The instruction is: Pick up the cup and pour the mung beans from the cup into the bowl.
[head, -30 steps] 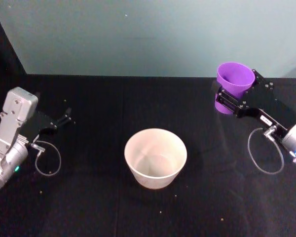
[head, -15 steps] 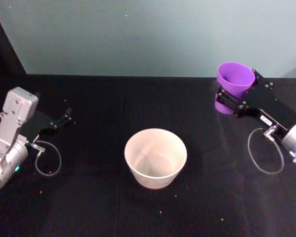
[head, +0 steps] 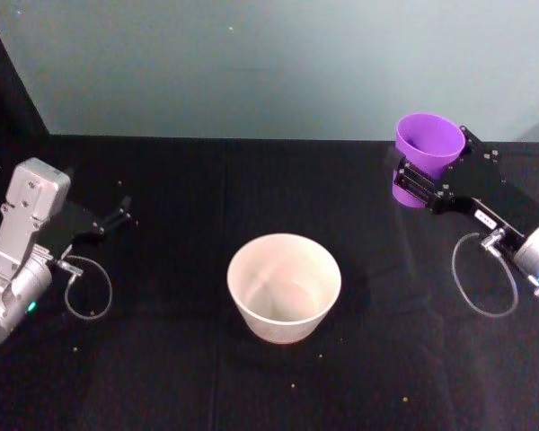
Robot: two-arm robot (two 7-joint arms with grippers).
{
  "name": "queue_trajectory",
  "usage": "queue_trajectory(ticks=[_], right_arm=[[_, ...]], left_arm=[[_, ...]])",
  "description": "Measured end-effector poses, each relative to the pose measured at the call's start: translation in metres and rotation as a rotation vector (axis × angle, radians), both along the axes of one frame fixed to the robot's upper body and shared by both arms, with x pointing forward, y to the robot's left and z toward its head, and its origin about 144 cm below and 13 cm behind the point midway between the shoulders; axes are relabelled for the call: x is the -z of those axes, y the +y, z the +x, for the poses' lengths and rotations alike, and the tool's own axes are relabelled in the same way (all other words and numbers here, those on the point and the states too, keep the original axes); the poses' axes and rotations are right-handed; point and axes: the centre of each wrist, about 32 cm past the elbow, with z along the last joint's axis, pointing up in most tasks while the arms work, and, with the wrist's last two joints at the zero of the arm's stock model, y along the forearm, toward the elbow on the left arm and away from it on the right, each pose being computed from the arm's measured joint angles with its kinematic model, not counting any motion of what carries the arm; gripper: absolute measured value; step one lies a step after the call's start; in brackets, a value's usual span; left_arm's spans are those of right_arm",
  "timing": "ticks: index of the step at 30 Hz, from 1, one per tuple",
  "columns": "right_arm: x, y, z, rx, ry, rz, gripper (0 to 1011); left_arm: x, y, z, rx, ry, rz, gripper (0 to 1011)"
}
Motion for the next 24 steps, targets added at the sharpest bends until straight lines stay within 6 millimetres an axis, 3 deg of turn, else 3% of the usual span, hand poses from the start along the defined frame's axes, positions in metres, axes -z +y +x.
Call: queue_trajectory(ticks=[24], right_arm=[[0.0000,0.0000,0.0000,0.000,0.000,0.000,750]], left_arm=[[0.0000,0.0000,0.0000,0.000,0.000,0.000,1000]])
